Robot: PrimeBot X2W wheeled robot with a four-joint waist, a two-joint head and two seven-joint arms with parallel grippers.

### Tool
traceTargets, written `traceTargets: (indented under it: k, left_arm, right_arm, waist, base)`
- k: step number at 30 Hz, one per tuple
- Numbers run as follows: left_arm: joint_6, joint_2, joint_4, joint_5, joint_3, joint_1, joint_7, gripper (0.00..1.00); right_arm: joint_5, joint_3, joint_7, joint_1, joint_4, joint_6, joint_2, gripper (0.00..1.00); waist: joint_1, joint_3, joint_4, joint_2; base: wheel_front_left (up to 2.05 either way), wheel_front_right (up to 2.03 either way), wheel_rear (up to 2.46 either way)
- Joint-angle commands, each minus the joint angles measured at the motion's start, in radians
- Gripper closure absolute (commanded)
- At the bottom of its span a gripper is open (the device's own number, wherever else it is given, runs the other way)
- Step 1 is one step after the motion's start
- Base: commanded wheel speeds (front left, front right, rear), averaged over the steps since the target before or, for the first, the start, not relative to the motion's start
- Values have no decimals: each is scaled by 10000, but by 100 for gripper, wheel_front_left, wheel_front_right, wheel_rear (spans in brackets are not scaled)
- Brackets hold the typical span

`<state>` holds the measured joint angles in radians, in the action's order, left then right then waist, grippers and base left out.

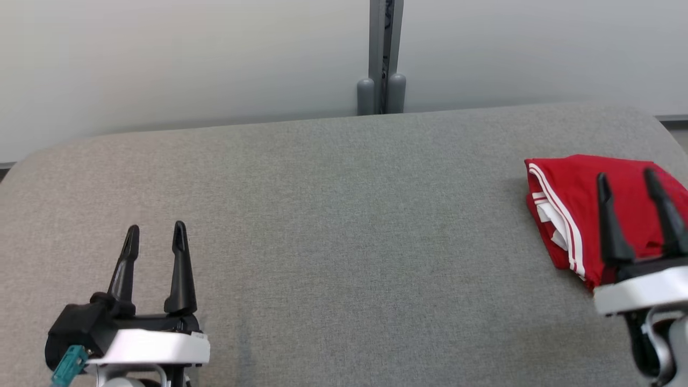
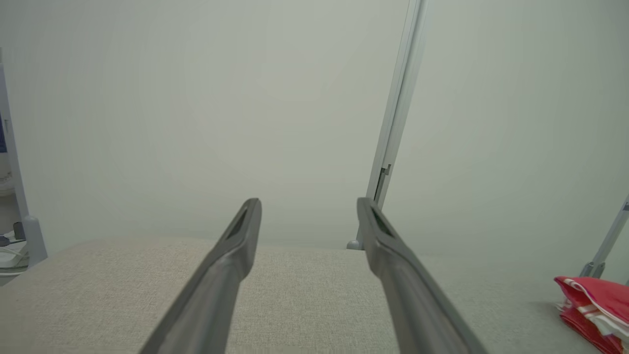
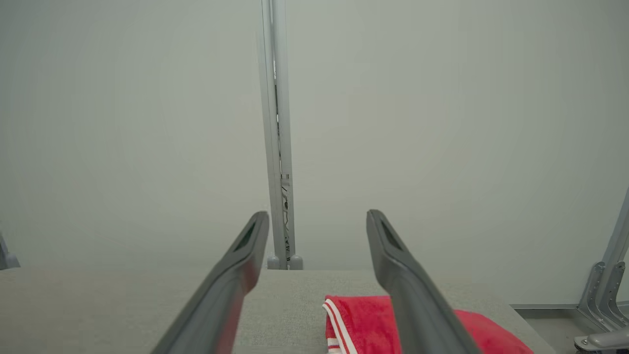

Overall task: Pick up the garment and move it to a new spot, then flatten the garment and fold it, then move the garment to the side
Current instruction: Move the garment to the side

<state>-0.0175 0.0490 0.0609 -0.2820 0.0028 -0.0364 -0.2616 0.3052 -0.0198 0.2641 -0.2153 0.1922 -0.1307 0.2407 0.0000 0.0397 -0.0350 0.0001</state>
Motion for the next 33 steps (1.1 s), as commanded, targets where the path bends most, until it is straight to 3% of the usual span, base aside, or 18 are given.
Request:
traceTargets:
  k: [1, 18, 33]
  left_arm:
    - [-10, 38, 42, -60, 13, 93, -42, 0]
    - [144, 36, 816, 137, -324, 388, -42, 0]
    - [8, 36, 1205, 135, -496, 44, -42, 0]
  right_arm:
    - [58, -51, -5, 101, -70, -1, 1, 0]
    - [-144, -256, -4, 1298, -121, 0, -741, 0]
    - [-241, -494, -4, 1313, 152, 0, -756, 0]
  waist:
    - [0, -90, 66, -1]
    - [0, -316, 355, -1]
    - [0, -338, 453, -1]
  base:
    - [0, 0, 0]
    - [0, 0, 0]
    - [0, 0, 0]
